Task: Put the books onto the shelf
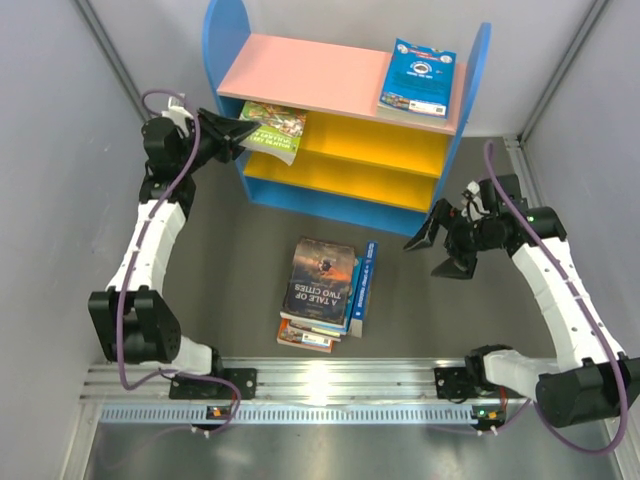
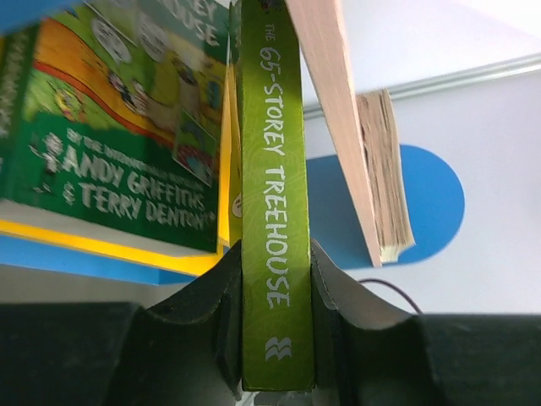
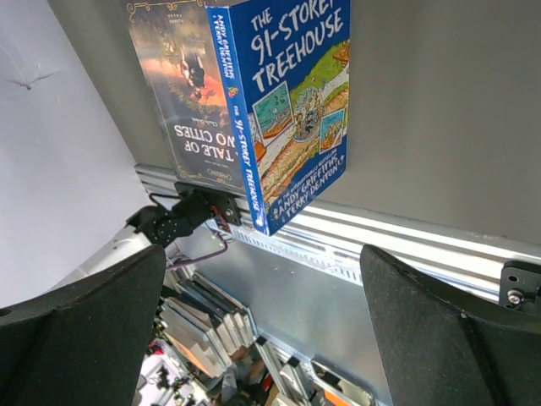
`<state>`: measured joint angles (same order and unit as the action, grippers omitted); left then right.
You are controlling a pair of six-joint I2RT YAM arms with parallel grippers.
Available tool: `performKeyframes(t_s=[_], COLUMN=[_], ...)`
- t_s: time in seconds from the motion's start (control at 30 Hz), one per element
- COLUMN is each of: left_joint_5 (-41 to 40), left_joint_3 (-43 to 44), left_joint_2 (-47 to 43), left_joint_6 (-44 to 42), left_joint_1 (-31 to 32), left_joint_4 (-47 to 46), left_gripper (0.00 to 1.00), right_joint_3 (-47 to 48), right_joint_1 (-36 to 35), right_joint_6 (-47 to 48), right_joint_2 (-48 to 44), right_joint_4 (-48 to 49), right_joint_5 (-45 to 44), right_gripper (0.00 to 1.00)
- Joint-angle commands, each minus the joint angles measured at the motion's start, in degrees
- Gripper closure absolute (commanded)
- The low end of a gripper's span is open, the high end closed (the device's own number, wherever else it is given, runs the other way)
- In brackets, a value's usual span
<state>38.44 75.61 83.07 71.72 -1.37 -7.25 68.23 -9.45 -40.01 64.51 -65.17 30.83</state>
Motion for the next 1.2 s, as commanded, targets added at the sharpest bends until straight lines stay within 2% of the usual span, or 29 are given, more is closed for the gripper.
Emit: performKeyframes(t_s=[0.0, 0.17, 0.3, 0.33, 0.43, 0.47, 0.57, 0.67, 0.7, 0.9, 1.0, 1.17], left_joint_5=[-3.45, -6.53, -7.23, -7.06, -6.45, -6.27, -6.27, -7.32, -8.28, -13.47, -16.46, -18.31], left_joint_3=[5.41, 10.07, 11.39, 11.83, 12.8, 13.24, 14.38, 17.98, 20.08, 25.89, 27.83, 26.61], left_joint_2=[1.3, 5.17, 7.46, 8.16, 9.13, 9.3, 9.57, 10.18, 10.45, 11.15, 10.98, 7.47], left_joint_6=[-2.29, -4.75, -4.66, -4.58, -4.05, -4.05, -5.27, -9.04, -10.36, -18.72, -21.79, -23.82], left_joint_1=[-0.57, -0.66, -0.66, -0.83, -1.18, -1.18, -1.62, -2.06, -2.15, -2.24, -2.24, -2.15], left_joint_4=[-0.85, 10.04, 11.72, 12.34, 13.75, 14.27, 17.25, 23.57, 28.12, 43.43, 47.05, 49.43], left_gripper=[1.0, 0.99, 0.89, 0.8, 0.61, 0.5, 0.38, 0.32, 0.18, 0.12, 0.11, 0.27], right_joint_3=[-0.02, -0.81, -1.6, -1.69, -1.78, -1.69, -1.61, -1.43, -1.34, -1.52, -1.43, -1.87], right_joint_1=[0.49, 0.49, 0.49, 0.58, 0.66, 0.75, 0.75, 0.66, 0.75, 0.75, 0.84, 0.75], right_joint_6=[1.07, 0.99, 0.81, 0.81, 0.81, 0.9, 0.81, 0.9, 0.9, 0.9, 0.81, 0.81], right_joint_2=[0.18, 0.09, 0.09, 0.09, 0.35, 0.35, 0.7, 0.97, 1.05, 1.41, 1.32, 0.71], right_joint_4=[2.24, 2.85, 3.2, 3.2, 3.2, 3.29, 3.29, 3.2, 3.29, 3.2, 3.2, 3.2], right_joint_5=[0.81, 0.81, 0.9, 0.9, 0.99, 0.99, 1.16, 1.43, 1.43, 1.69, 1.78, 1.34], right_gripper=[0.04, 0.04, 0.04, 0.04, 0.04, 0.04, 0.04, 0.04, 0.04, 0.04, 0.04, 0.04])
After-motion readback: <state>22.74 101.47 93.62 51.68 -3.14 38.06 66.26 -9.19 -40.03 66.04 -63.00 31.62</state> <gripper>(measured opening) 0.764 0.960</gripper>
